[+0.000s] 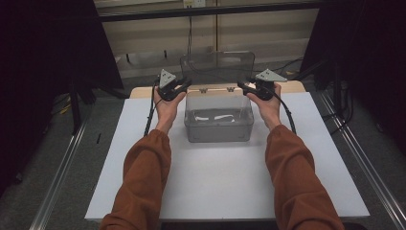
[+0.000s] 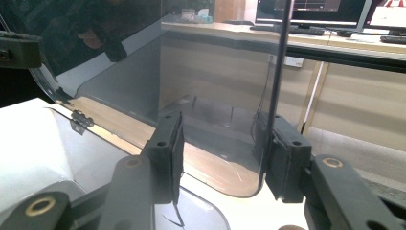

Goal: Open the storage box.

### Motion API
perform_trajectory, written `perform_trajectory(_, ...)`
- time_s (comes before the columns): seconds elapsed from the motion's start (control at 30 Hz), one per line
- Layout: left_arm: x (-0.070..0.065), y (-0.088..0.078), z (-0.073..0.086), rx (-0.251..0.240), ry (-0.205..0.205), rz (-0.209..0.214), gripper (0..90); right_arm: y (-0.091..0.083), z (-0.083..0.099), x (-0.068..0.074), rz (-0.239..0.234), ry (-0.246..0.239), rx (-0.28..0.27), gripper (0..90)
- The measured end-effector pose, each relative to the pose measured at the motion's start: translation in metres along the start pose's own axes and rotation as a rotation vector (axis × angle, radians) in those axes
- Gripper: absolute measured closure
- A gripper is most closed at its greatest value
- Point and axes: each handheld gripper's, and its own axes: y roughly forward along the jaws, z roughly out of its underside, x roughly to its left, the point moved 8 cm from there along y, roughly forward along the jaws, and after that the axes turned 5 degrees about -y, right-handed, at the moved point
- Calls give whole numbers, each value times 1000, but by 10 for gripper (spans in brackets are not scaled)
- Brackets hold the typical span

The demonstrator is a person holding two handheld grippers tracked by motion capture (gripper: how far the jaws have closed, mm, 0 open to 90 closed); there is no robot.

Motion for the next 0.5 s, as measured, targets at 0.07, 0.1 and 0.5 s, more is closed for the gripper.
perform_trajectory(0.07, 0, 0, 1, 8, 1, 0, 695, 0, 0, 0, 0, 4, -1, 530)
perform_trajectory(0.1, 0, 0, 3, 19, 7, -1, 675, 2, 0, 0, 4, -1, 8, 532)
perform_trajectory(0.5, -3, 5, 6, 46, -8, -4, 591, 8, -2, -1, 7, 11, 20, 524)
